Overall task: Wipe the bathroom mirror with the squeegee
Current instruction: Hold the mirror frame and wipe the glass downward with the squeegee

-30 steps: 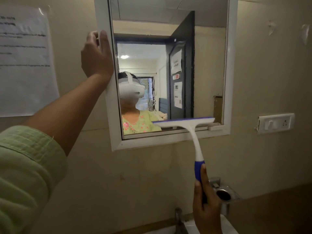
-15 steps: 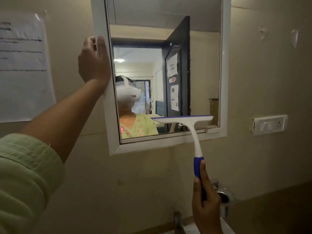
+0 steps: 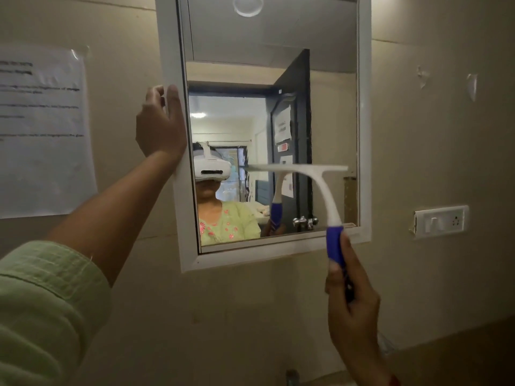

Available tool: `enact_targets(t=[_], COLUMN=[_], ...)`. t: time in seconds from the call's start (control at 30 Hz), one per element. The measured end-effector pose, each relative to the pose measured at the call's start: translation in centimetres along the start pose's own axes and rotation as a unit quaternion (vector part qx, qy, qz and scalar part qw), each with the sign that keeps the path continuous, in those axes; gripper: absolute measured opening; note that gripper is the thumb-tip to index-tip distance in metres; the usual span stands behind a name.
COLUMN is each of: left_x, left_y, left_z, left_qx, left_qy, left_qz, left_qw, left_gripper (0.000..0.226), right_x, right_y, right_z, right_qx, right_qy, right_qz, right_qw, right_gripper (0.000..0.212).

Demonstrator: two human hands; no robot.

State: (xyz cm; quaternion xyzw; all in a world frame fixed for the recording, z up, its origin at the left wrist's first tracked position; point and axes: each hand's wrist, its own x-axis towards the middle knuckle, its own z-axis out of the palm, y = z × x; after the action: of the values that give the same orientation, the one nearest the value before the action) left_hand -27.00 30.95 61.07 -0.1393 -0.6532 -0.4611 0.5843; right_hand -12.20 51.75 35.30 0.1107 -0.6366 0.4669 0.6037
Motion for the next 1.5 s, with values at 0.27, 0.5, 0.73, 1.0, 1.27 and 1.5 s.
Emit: enact_targets(t=[0.27, 0.5, 0.73, 1.0, 1.27, 1.5], left_x=[0.0, -0.2, 0.1, 0.0, 0.1, 0.0], left_y=[-0.2, -0.3, -0.4, -0.5, -0.4, -0.5], left_z=[0.1, 0.1, 0.1, 0.2, 0.2, 0.3], left_qx=[-0.018, -0.031, -0.019, -0.015, -0.018, -0.023], left_qy=[0.004, 0.005, 0.006, 0.007, 0.01, 0.009], left_qz=[0.014, 0.018, 0.018, 0.022, 0.022, 0.018], left_qw=[1.0, 0.999, 1.0, 1.0, 1.0, 1.0], left_gripper=[0.045, 0.045, 0.046, 0.047, 0.047, 0.049], right_x=[15.2, 24.0, 27.5, 28.1, 25.9, 22.9], right_y=[-3.2, -4.7, -4.2, -3.6, -0.9, 0.3], right_z=[3.4, 4.9, 5.3, 5.1, 4.2, 4.5], right_qx=[-0.017, 0.014, -0.026, -0.023, -0.041, -0.019], right_qy=[-0.023, 0.042, 0.043, 0.049, 0.055, 0.04], right_qz=[-0.141, -0.166, -0.184, -0.184, -0.191, -0.185], right_qw=[0.99, 0.985, 0.982, 0.981, 0.979, 0.982], right_gripper=[0.047, 0.045, 0.046, 0.045, 0.045, 0.047])
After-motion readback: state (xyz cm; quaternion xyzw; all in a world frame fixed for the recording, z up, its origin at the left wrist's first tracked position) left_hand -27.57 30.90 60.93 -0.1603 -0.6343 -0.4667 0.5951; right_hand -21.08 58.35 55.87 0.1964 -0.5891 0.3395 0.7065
